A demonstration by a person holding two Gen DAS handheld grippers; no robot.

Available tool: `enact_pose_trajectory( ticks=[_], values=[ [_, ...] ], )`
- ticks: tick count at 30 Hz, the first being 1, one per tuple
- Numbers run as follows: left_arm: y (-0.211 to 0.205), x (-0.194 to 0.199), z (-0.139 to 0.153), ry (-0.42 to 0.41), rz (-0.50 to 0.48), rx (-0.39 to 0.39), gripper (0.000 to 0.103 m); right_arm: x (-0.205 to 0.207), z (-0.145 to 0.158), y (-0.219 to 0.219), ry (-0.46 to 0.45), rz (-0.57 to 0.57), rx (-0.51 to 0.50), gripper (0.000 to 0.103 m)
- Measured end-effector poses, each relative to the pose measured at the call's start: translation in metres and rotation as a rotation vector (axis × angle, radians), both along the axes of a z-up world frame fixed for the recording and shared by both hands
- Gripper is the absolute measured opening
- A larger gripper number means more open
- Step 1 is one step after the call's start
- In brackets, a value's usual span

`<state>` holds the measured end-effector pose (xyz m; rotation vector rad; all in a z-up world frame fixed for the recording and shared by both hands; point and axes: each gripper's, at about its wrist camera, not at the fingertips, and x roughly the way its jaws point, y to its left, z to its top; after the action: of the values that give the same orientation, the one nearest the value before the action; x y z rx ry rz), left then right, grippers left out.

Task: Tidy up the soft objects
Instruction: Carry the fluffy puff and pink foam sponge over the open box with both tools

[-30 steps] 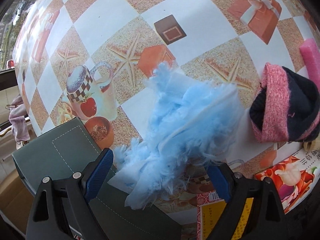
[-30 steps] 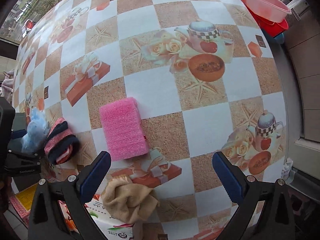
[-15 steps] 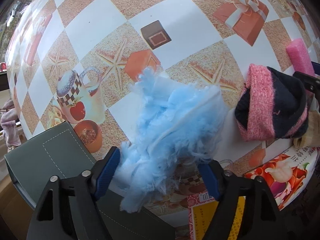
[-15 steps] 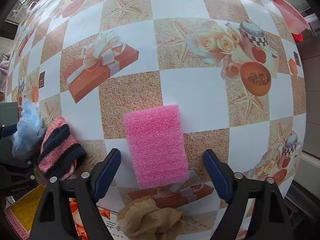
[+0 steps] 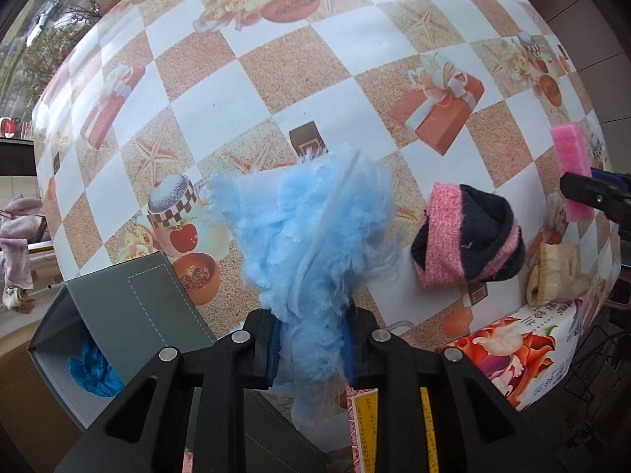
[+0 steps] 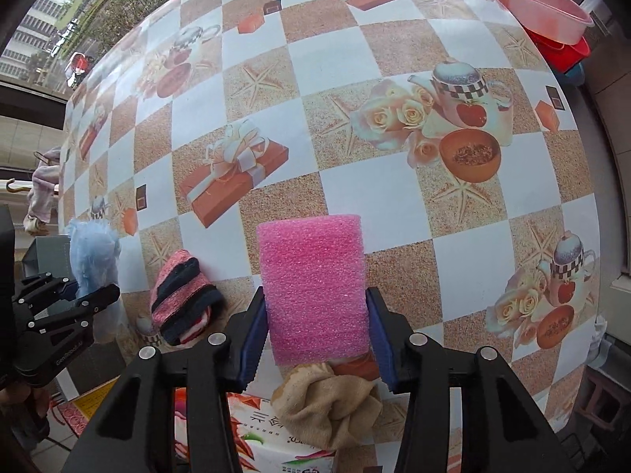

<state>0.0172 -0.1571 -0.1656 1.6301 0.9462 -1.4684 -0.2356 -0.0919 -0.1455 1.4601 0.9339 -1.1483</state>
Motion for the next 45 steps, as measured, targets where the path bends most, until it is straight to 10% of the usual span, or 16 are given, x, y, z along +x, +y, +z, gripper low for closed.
enact_pose_trajectory(
  ticks=[18, 45],
  values=[
    [0.051, 0.04, 0.073, 0.065, 0.041, -0.145, 0.027, 0.067, 0.033, 0.033, -0.079, -0.029, -0.083, 0.049],
    [0.174, 0.098, 0.095, 0.218, 0.035, -0.092, 0.027, 0.132, 0.07, 0.154, -0.04, -0.023, -0.051, 0.049]
  ],
)
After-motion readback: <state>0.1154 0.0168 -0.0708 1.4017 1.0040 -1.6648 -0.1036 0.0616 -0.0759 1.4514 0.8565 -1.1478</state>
